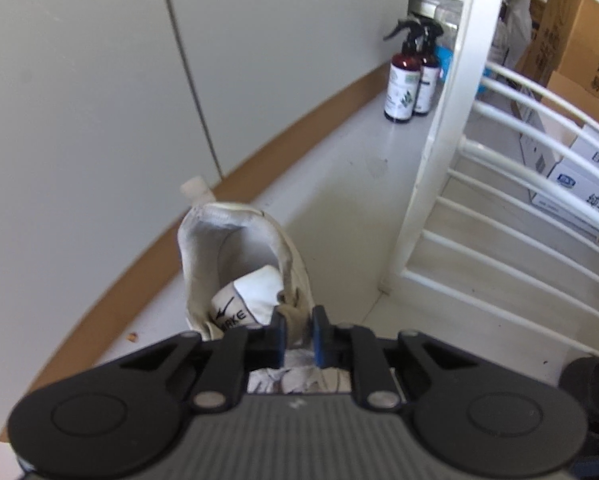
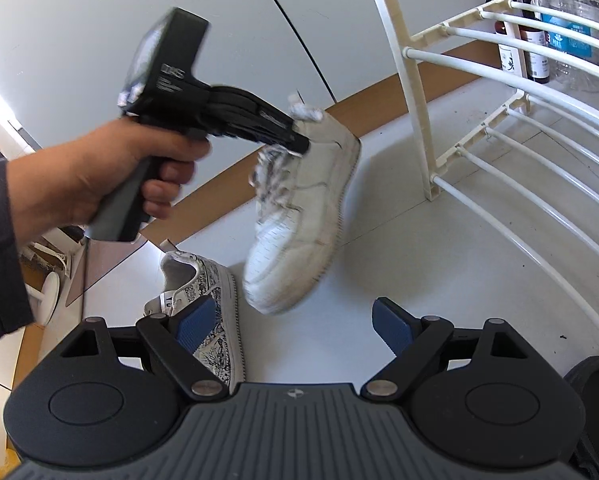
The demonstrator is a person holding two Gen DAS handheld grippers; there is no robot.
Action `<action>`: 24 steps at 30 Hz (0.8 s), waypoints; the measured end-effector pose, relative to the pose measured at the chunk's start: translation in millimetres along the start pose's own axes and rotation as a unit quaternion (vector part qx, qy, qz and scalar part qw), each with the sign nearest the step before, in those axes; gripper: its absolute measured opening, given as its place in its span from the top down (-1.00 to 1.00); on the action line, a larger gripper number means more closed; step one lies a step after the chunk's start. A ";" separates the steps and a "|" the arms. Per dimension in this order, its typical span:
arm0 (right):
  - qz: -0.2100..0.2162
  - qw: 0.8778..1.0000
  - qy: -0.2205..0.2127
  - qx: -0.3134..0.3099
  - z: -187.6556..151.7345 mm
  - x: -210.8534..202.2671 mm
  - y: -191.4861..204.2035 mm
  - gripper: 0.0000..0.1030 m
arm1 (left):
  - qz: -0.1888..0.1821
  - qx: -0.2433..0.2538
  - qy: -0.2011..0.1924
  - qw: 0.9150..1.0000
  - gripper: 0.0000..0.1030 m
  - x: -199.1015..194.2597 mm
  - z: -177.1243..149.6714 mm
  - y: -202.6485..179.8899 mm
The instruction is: Organize scattered shoes
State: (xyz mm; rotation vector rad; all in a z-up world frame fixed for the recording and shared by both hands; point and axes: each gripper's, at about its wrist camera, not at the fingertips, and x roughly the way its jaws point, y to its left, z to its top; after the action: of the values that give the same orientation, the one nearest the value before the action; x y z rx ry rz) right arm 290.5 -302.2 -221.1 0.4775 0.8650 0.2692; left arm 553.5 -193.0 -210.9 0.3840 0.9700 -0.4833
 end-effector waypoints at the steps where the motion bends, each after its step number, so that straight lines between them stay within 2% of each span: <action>1: -0.002 1.000 0.000 -0.002 -0.1 -0.1 1.7 -0.73 | 0.000 -0.001 -0.004 1.000 0.75 -7.9 0.2 3.6; 6: -0.007 1.000 -0.006 -0.009 4.1 -4.8 14.2 -0.73 | 0.006 0.002 -0.021 1.000 0.75 -53.5 -2.2 23.7; 12: -0.002 0.999 -0.005 -0.035 17.2 -10.2 47.1 -0.73 | 0.022 -0.001 -0.033 0.999 0.75 -100.7 -17.8 48.1; 18: 0.006 0.997 0.016 -0.070 24.6 -13.4 92.7 -0.73 | 0.038 -0.019 -0.037 0.998 0.75 -138.2 -52.8 79.8; 24: 0.019 0.990 0.058 -0.125 15.5 -3.8 148.4 -0.73 | 0.058 -0.036 -0.034 0.997 0.75 -178.8 -100.7 118.1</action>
State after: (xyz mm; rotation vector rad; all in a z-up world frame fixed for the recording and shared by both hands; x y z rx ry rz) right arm 295.0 -180.3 -135.1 0.2463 0.9210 0.4374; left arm 464.5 -4.4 -98.8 0.3556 0.8917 -0.3522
